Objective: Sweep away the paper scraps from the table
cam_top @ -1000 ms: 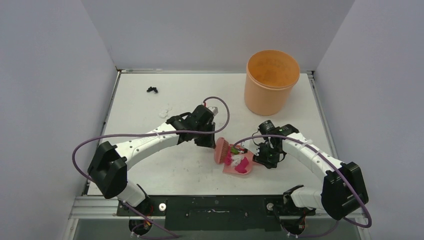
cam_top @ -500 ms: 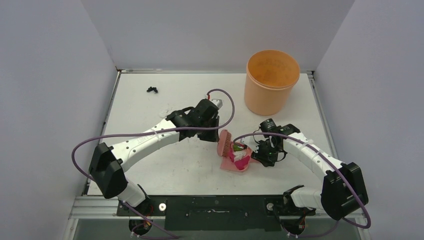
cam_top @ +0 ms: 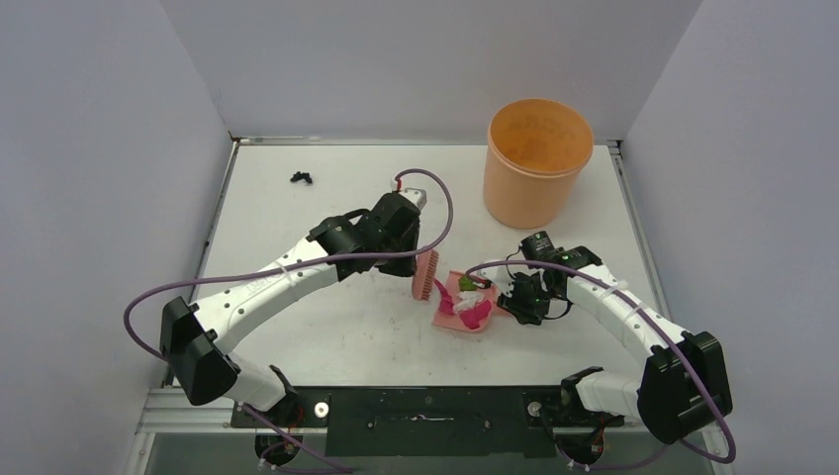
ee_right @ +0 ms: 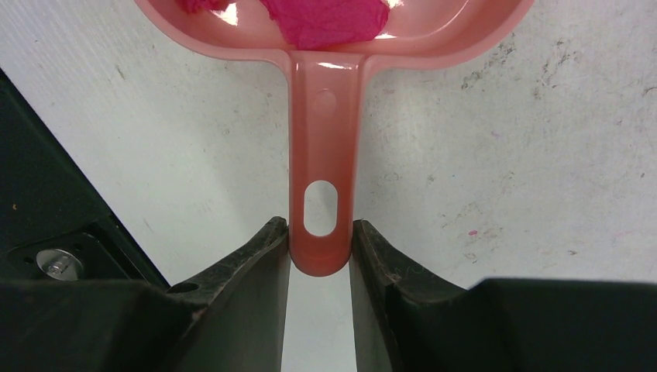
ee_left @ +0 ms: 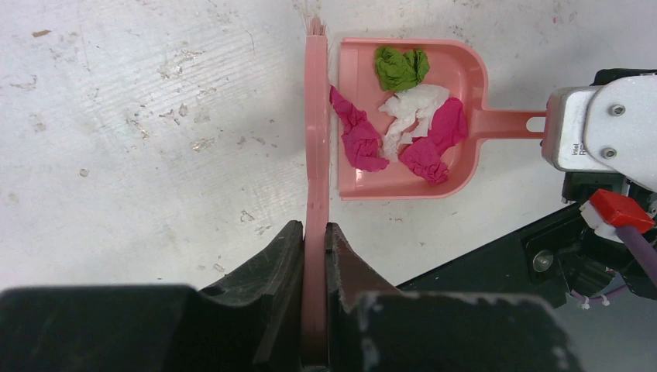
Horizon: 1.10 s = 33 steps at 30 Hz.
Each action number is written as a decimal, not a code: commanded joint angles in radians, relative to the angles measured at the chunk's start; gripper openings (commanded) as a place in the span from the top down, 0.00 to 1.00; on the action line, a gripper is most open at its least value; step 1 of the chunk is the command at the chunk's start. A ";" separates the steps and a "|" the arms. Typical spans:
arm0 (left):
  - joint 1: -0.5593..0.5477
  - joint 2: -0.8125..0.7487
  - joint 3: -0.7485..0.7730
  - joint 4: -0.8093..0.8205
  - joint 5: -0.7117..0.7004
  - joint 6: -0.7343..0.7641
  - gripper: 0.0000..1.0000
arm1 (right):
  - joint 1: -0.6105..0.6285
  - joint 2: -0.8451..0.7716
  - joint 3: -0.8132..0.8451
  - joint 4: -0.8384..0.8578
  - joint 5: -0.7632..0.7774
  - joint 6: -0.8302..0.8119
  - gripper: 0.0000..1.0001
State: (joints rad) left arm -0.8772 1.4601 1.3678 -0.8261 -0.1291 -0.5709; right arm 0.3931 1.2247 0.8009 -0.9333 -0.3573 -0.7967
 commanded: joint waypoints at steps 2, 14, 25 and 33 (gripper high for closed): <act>0.011 -0.054 0.045 -0.018 -0.052 0.034 1.00 | -0.003 0.002 -0.004 0.048 -0.045 0.016 0.95; 0.220 -0.341 -0.323 0.104 -0.075 0.188 1.00 | -0.008 -0.047 -0.028 0.064 -0.047 0.029 0.95; 0.268 -0.658 -0.633 0.267 0.010 0.241 1.00 | -0.040 -0.047 -0.022 0.104 -0.076 0.064 0.95; 0.279 -0.744 -0.691 0.331 -0.019 0.230 1.00 | -0.042 -0.026 0.078 0.074 -0.109 0.087 0.95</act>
State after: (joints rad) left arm -0.6125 0.7204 0.6857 -0.6079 -0.1429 -0.3527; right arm 0.3584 1.1942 0.8005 -0.8700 -0.4133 -0.7315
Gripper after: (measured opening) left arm 0.101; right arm 0.302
